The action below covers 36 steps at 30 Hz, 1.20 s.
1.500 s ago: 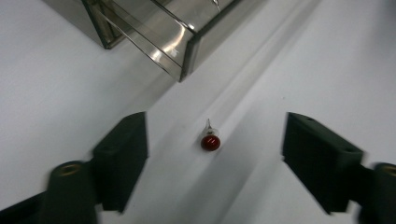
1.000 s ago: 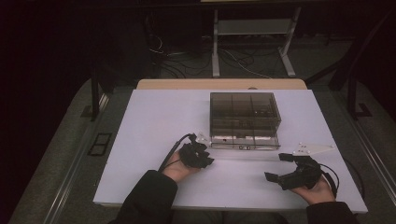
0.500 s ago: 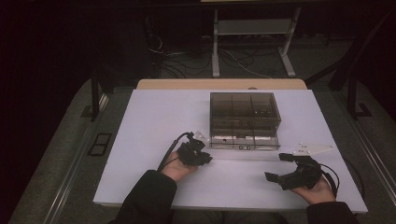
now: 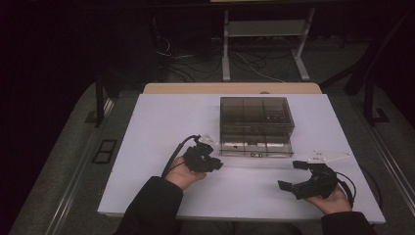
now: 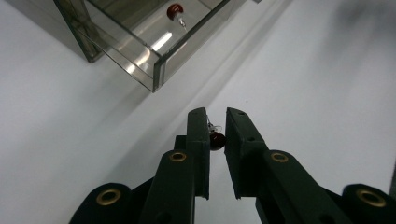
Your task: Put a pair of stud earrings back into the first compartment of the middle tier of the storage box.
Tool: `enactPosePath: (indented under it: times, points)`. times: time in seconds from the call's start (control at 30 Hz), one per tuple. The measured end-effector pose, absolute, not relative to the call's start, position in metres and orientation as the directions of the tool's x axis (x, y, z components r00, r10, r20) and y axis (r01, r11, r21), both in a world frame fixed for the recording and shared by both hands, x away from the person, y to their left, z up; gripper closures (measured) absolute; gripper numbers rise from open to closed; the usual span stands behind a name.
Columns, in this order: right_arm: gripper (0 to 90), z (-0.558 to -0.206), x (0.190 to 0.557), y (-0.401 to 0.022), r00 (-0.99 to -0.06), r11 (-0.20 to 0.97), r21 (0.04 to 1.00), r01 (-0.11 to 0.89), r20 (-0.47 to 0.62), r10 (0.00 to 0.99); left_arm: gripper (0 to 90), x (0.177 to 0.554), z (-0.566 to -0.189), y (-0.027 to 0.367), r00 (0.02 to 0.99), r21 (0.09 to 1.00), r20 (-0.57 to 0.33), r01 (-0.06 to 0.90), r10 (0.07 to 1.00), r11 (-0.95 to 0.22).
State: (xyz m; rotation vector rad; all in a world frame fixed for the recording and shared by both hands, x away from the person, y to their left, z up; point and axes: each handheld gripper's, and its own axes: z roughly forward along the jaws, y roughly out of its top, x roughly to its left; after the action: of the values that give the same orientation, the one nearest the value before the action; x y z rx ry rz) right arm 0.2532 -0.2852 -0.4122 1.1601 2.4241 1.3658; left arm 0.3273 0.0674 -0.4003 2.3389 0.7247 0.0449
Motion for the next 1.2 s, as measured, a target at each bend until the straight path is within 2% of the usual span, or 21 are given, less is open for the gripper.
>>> enactPosePath:
  times: [0.5, 1.2]
  points:
    - [0.4, -0.412, 0.253, -0.285, -0.698, 0.297, 0.774, 0.559, 0.246, 0.673, 79.1, 0.334, -0.359, 0.06, 0.874, 0.632, -0.096, 0.423, 0.476, -0.649]
    - [0.3, -0.412, 0.253, -0.286, -0.694, 0.292, 0.773, 0.564, 0.252, 0.674, 79.3, 0.361, -0.334, 0.042, 0.871, 0.672, -0.075, 0.404, 0.485, -0.621]
